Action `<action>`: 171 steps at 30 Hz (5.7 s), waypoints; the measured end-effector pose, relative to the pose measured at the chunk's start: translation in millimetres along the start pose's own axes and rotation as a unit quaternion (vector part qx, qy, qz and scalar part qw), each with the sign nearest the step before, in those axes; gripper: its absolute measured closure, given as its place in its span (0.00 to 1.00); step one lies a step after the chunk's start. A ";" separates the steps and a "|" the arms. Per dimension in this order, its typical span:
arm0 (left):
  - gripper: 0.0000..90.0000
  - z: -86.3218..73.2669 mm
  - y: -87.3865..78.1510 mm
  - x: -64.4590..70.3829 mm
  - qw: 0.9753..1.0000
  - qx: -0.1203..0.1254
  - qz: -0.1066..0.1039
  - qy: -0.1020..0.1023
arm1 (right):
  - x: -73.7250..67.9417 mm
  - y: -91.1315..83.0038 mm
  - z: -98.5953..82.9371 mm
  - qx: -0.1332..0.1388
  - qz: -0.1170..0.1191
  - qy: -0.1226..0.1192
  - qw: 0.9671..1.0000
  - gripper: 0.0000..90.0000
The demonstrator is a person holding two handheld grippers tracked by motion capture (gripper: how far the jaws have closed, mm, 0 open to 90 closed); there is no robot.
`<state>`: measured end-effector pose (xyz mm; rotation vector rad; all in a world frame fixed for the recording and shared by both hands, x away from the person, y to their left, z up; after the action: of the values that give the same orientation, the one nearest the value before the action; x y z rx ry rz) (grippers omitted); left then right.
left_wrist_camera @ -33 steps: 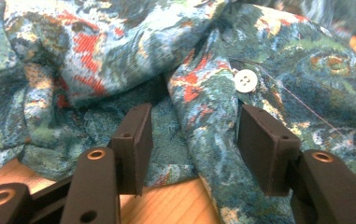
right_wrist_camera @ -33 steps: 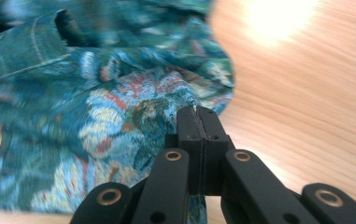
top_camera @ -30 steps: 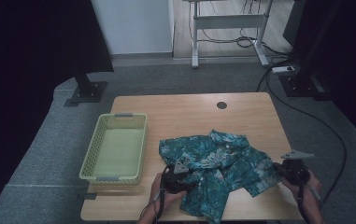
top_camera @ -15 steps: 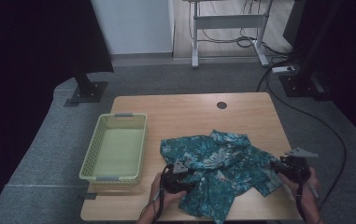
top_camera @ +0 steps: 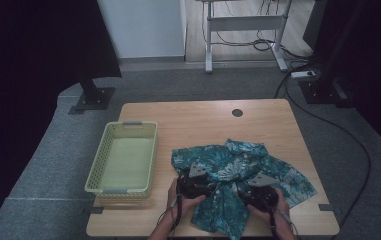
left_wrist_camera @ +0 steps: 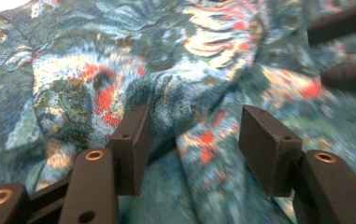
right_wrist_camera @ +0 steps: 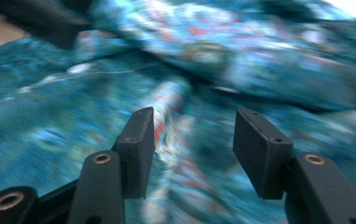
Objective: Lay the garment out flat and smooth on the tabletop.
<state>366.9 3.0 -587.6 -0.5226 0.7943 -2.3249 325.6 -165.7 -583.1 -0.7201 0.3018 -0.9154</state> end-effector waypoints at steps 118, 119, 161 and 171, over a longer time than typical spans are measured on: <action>0.50 0.3 -3.6 -51.7 0.996 -0.036 0.072 -0.023 | -11.4 -29.1 -48.1 -0.018 0.069 0.020 0.997 0.44; 0.50 1.3 -3.2 -53.9 0.996 -0.039 0.074 -0.022 | -9.5 -29.2 -48.4 -0.017 0.068 0.020 0.997 0.44; 0.50 -11.5 2.3 16.5 0.997 -0.047 0.037 0.041 | 15.1 -30.6 -54.1 0.007 0.056 0.046 0.997 0.42; 0.51 -15.5 -7.4 -0.5 0.995 -0.065 0.057 0.055 | 17.3 -31.9 -53.3 -0.003 0.055 0.053 0.997 0.42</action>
<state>355.8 14.3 -594.4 -0.3972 1.0068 -2.2210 288.2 -215.7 -599.4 -0.6544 0.4343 -0.8510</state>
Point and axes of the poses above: each handheld gripper's, and its own axes: y roughly forward along the jaws, z roughly out of its top, x roughly to its right, the point moved 7 cm from there along y, roughly forward along the jaws, and after that the axes turned 1 degree about -z, right-handed, at the moved point
